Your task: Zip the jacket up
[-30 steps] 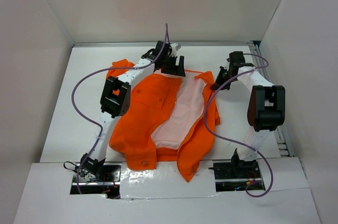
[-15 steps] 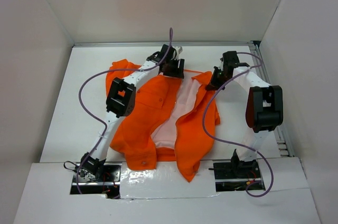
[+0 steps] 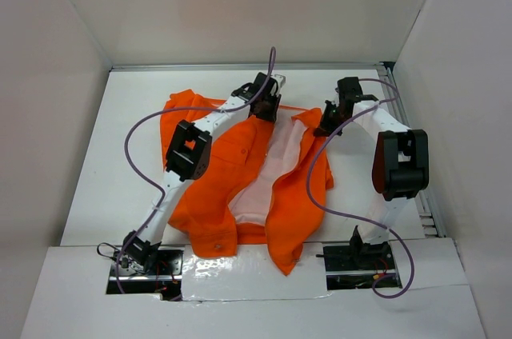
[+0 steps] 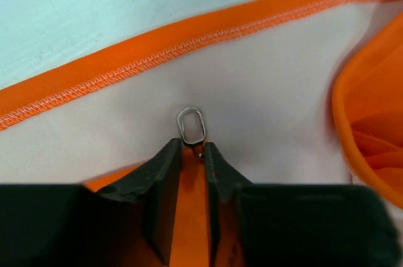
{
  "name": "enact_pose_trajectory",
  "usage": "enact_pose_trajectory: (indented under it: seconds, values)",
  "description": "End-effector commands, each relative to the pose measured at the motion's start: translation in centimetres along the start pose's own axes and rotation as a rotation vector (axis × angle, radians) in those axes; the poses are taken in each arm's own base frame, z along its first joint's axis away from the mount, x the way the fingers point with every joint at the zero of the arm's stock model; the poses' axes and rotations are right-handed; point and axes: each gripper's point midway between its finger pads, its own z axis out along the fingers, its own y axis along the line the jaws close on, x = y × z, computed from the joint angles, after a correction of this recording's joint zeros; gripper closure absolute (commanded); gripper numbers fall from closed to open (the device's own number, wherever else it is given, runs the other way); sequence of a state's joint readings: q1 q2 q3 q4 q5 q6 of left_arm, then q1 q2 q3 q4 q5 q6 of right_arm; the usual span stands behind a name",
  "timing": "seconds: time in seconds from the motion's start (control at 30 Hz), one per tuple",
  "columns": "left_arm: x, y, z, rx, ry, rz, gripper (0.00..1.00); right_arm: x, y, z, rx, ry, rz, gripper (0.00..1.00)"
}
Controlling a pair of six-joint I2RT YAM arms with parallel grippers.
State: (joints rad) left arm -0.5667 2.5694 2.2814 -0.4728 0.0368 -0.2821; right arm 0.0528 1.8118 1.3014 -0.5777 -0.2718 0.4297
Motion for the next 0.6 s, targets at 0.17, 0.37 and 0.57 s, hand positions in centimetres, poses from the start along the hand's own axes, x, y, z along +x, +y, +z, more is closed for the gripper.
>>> enact_pose_trajectory:
  seconds: [0.17, 0.37, 0.57]
  values:
    - [2.2, -0.2, 0.1, 0.028, 0.090, -0.008, 1.00, -2.2, 1.2, -1.0, 0.007, -0.074, -0.040, 0.92]
    - [-0.1, -0.3, -2.0, 0.131, 0.045, -0.074, 1.00, -2.6, 2.1, -1.4, -0.014, -0.090, -0.072, 0.92]
    - [-3.0, -0.6, -7.7, 0.249, -0.020, -0.143, 1.00, -2.8, 4.0, -1.7, -0.076, -0.091, -0.136, 0.92]
